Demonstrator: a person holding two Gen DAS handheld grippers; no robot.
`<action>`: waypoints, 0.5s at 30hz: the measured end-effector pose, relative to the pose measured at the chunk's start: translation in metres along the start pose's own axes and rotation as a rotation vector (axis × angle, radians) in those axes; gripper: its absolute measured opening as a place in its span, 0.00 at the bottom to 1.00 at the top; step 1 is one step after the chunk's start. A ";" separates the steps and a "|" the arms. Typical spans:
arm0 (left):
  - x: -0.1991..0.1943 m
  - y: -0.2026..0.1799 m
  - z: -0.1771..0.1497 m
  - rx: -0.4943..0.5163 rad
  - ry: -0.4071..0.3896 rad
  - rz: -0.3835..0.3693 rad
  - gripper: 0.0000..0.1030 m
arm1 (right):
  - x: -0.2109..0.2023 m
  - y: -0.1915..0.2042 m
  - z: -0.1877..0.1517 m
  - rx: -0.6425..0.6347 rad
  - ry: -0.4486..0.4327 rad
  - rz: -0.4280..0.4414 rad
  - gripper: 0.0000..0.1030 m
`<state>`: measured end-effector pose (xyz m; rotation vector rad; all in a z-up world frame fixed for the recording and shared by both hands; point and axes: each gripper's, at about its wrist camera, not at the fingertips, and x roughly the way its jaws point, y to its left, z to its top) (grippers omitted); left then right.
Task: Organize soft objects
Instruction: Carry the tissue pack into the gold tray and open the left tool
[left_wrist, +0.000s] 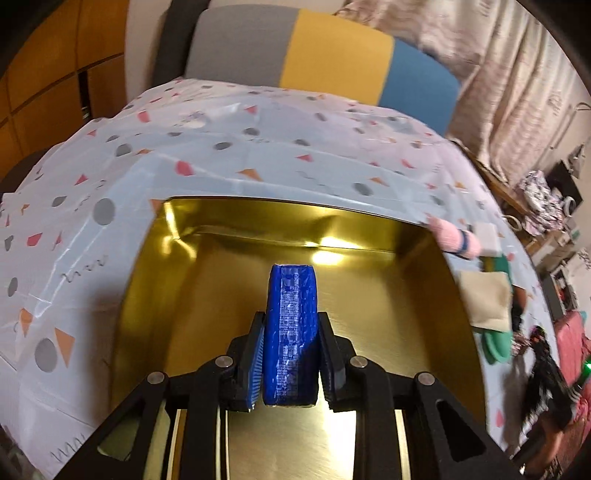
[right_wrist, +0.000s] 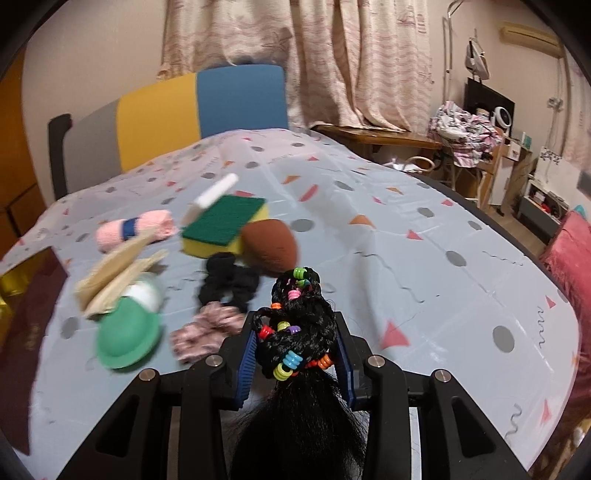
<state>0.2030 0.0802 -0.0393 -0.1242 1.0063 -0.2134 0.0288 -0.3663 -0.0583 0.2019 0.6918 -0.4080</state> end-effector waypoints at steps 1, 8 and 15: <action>0.003 0.003 0.003 -0.005 0.003 0.004 0.24 | -0.003 0.003 0.000 0.005 -0.001 0.011 0.36; 0.018 0.024 0.015 -0.037 0.010 0.017 0.26 | -0.039 0.051 0.010 0.001 -0.039 0.175 0.36; 0.014 0.037 0.032 -0.033 -0.042 0.135 0.42 | -0.074 0.117 0.025 -0.078 -0.074 0.349 0.36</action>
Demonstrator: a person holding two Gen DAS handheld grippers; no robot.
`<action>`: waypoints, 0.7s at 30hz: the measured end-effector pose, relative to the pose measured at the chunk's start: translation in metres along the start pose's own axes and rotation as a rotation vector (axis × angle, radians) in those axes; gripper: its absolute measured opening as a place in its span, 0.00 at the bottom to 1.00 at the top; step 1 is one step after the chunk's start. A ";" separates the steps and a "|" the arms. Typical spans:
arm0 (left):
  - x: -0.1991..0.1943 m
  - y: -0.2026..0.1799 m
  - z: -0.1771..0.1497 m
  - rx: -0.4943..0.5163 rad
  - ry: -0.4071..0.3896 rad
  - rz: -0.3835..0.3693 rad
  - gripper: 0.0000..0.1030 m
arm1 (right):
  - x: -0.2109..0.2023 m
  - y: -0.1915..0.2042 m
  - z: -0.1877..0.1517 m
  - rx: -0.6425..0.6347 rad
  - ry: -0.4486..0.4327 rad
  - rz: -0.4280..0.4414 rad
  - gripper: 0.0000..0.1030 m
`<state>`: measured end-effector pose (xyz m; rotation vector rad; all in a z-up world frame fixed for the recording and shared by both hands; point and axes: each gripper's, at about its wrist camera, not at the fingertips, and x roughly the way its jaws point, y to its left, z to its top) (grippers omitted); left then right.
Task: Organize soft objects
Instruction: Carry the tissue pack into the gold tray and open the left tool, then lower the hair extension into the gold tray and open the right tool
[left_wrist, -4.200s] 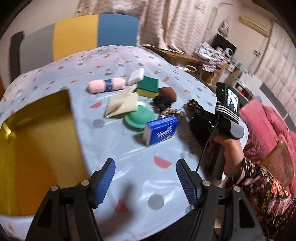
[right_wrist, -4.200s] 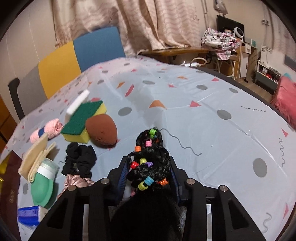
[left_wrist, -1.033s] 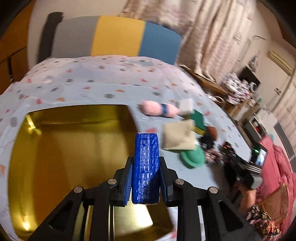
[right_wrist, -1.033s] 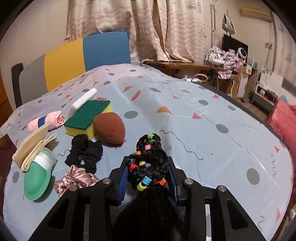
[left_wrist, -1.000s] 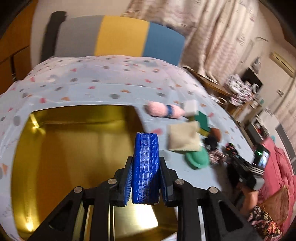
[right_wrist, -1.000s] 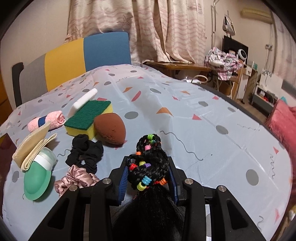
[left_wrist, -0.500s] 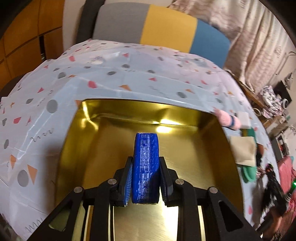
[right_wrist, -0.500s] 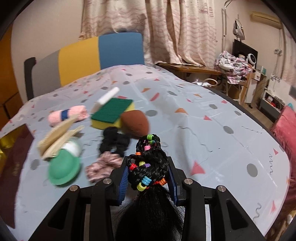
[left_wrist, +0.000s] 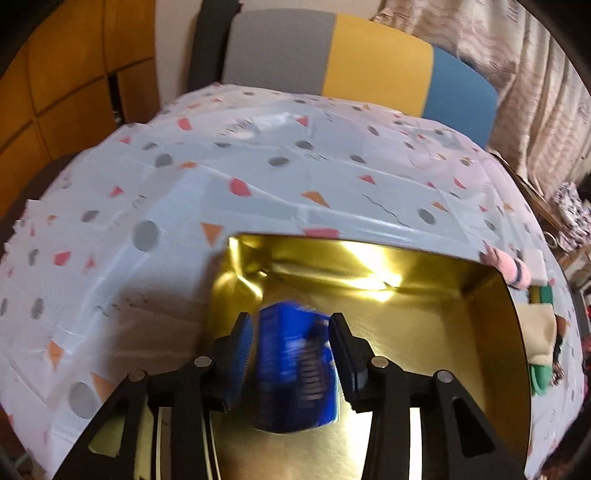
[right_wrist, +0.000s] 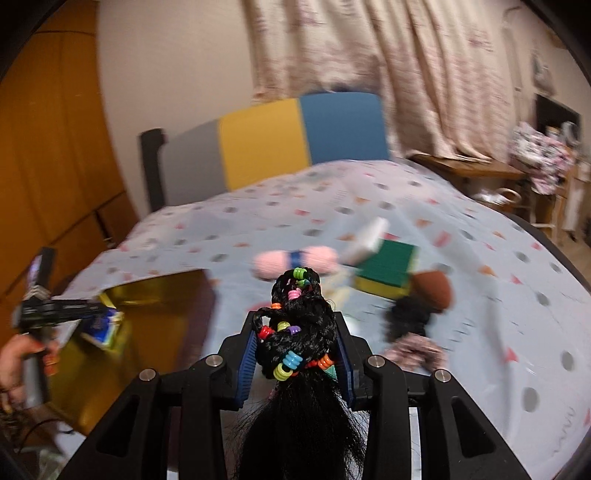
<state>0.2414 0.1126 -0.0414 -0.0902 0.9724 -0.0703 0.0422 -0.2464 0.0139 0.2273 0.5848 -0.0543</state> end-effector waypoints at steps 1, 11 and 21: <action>-0.005 0.004 0.001 -0.011 -0.011 -0.006 0.42 | -0.001 0.010 0.003 -0.012 0.001 0.025 0.36; -0.062 0.030 -0.045 -0.153 -0.111 -0.059 0.43 | 0.019 0.094 0.015 -0.049 0.122 0.283 0.36; -0.092 0.034 -0.096 -0.205 -0.138 -0.084 0.43 | 0.085 0.176 0.006 -0.061 0.346 0.412 0.36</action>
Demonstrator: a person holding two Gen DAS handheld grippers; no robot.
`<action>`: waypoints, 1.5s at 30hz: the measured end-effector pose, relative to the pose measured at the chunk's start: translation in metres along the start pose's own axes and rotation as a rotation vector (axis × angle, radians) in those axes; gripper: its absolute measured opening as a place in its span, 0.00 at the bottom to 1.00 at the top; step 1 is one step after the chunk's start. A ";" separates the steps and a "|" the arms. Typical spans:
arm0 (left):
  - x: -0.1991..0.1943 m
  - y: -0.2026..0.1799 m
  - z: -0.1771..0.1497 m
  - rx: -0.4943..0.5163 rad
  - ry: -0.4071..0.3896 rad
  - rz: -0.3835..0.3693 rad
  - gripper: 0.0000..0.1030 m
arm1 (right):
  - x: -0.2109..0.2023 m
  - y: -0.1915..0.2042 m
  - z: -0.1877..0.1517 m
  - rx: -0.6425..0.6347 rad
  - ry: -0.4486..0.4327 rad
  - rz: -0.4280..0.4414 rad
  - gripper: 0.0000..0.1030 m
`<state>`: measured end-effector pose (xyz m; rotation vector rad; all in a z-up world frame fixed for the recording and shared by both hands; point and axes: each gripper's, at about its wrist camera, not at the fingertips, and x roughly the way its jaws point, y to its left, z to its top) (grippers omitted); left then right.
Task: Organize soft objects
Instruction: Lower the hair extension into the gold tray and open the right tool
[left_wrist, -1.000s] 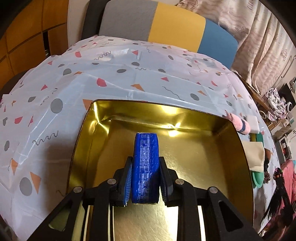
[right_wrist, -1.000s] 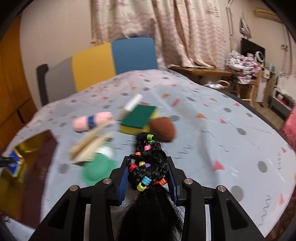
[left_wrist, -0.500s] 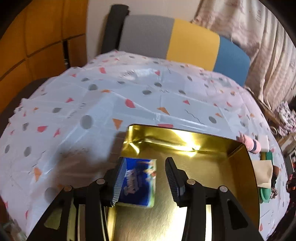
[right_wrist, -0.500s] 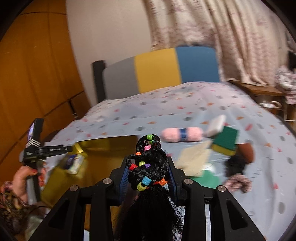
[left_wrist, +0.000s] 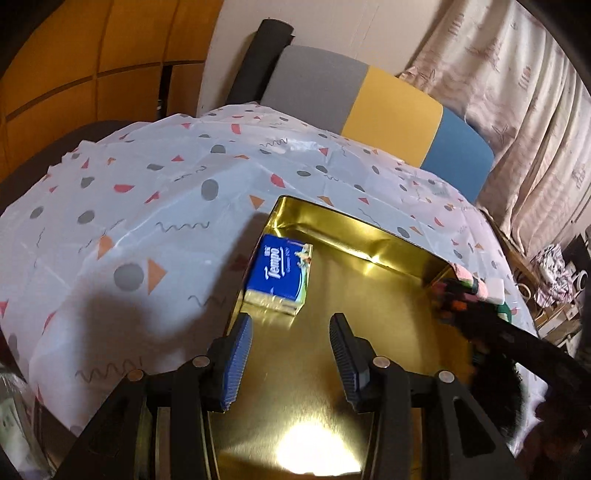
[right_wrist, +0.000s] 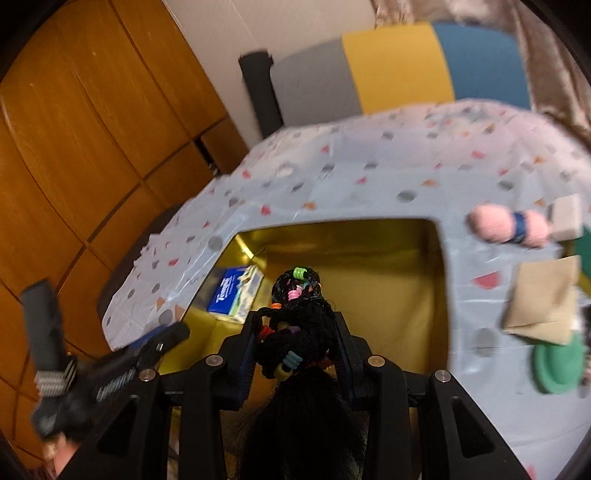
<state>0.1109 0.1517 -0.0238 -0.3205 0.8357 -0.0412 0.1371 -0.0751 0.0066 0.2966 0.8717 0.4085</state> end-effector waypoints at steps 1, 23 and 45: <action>-0.003 0.002 -0.002 -0.006 -0.005 0.000 0.43 | 0.013 0.004 0.003 0.012 0.025 0.007 0.36; -0.010 0.017 -0.007 -0.055 0.012 -0.019 0.43 | 0.133 0.031 0.053 0.031 0.072 -0.053 0.70; -0.013 -0.029 -0.028 0.086 0.046 -0.125 0.43 | 0.008 0.020 0.041 -0.149 -0.126 -0.177 0.83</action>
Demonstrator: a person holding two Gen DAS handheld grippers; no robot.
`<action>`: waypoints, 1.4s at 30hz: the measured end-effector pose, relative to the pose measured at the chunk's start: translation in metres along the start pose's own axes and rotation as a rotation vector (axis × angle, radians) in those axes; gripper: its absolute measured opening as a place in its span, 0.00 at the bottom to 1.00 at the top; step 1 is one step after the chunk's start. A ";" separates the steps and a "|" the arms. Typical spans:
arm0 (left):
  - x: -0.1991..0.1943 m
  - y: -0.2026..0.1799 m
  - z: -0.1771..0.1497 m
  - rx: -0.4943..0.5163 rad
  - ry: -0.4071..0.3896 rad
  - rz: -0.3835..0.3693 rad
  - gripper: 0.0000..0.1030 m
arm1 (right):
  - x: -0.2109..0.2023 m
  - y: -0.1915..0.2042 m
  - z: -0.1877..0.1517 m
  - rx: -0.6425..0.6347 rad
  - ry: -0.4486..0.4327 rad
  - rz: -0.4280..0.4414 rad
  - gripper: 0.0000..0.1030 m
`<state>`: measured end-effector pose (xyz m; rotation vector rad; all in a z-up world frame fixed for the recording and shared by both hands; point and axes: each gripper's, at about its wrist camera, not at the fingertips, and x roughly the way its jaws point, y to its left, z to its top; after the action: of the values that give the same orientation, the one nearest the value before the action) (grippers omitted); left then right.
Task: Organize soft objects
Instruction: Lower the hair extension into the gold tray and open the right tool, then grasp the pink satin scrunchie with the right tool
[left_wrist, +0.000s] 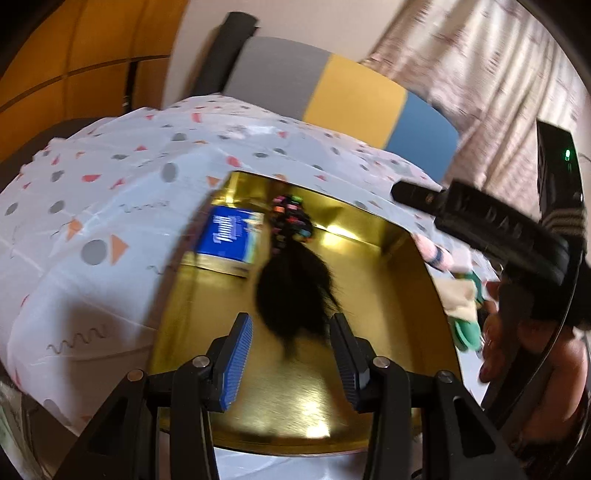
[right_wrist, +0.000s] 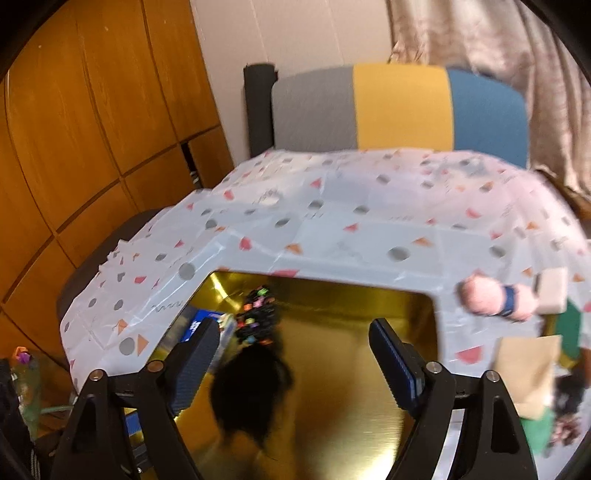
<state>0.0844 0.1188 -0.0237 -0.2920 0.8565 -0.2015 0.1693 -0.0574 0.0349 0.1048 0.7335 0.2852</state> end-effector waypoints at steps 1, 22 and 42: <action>-0.001 -0.006 -0.002 0.021 0.000 -0.013 0.43 | -0.005 -0.004 0.001 0.001 -0.011 -0.010 0.84; -0.009 -0.137 -0.078 0.394 0.111 -0.275 0.45 | -0.104 -0.206 -0.156 0.355 0.028 -0.393 0.85; 0.000 -0.193 -0.094 0.406 0.184 -0.273 0.45 | -0.067 -0.289 -0.144 0.281 0.082 -0.465 0.71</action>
<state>0.0009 -0.0792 -0.0179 -0.0069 0.9339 -0.6556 0.0885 -0.3539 -0.0837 0.1854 0.8530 -0.2599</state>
